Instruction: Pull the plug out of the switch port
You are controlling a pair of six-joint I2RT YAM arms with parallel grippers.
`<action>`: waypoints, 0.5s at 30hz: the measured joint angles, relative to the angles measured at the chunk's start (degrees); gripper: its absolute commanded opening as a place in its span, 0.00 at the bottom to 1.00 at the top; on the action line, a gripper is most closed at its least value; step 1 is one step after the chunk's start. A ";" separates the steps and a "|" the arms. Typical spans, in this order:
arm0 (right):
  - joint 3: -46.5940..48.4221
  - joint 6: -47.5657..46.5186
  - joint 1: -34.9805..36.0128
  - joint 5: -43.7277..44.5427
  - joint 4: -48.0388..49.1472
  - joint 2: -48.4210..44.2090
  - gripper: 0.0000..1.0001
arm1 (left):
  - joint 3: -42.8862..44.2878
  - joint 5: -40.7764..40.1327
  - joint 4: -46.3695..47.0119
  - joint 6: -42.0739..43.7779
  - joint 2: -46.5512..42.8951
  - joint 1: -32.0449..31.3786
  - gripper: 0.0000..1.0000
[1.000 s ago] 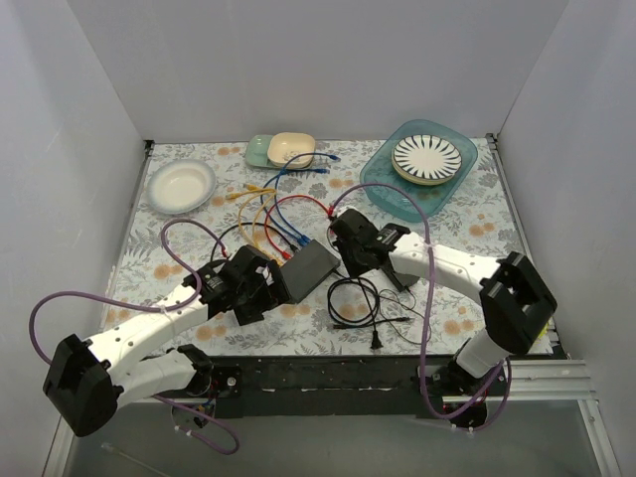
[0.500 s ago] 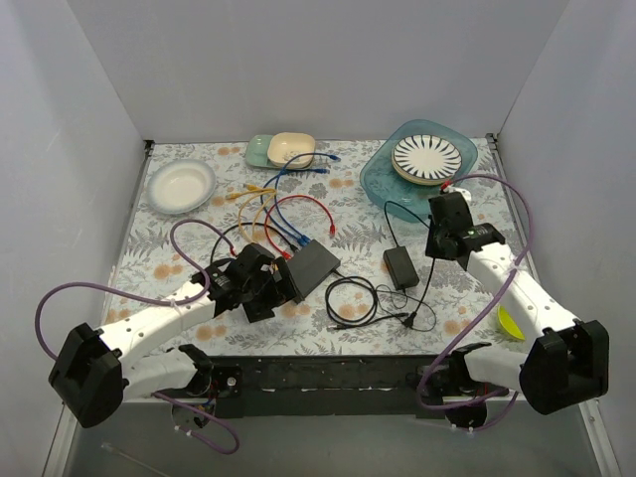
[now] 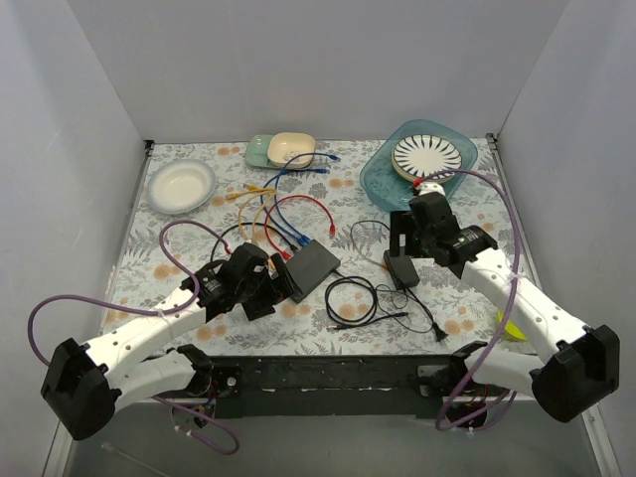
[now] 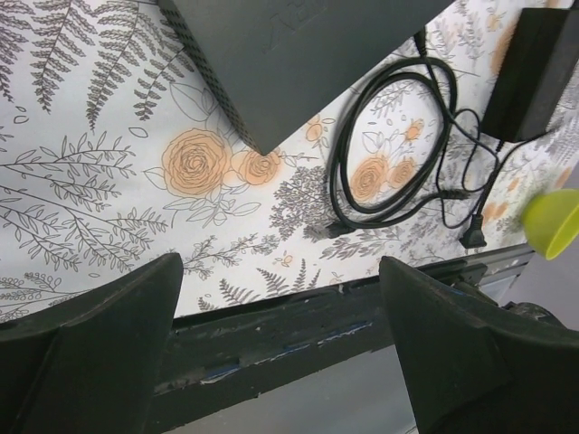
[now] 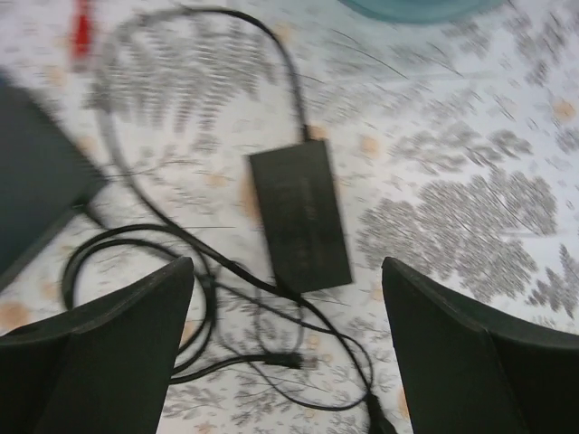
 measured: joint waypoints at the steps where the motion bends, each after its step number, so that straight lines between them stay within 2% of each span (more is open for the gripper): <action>1: 1.33 0.20 3.54 0.42 0.09 -0.81 0.92 | 0.00 -0.04 0.00 -0.17 -0.68 -0.02 0.89; 4: 5.11 0.87 11.50 0.94 2.14 -0.33 0.87 | -0.02 -0.04 0.15 -0.42 -1.40 -0.07 0.89; 5: 5.70 1.18 12.83 1.09 2.71 0.33 0.82 | -0.02 -0.04 0.13 -0.50 -1.16 -0.07 0.89; 10: 6.21 1.46 17.05 0.50 5.22 6.71 0.71 | 0.00 -0.20 -0.70 -0.61 0.85 -0.15 0.88; 13: 6.47 1.29 18.36 -1.70 7.67 12.07 0.50 | 0.00 -0.46 -1.33 -0.98 0.90 -0.17 0.87; 14: 7.06 1.22 18.69 -2.47 8.15 14.12 0.32 | 0.00 -0.50 -1.40 -1.27 0.90 -0.17 0.86; 15: 7.61 1.07 18.86 -2.99 8.76 15.98 0.23 | 0.00 -0.48 -1.44 -1.55 0.90 -0.17 0.85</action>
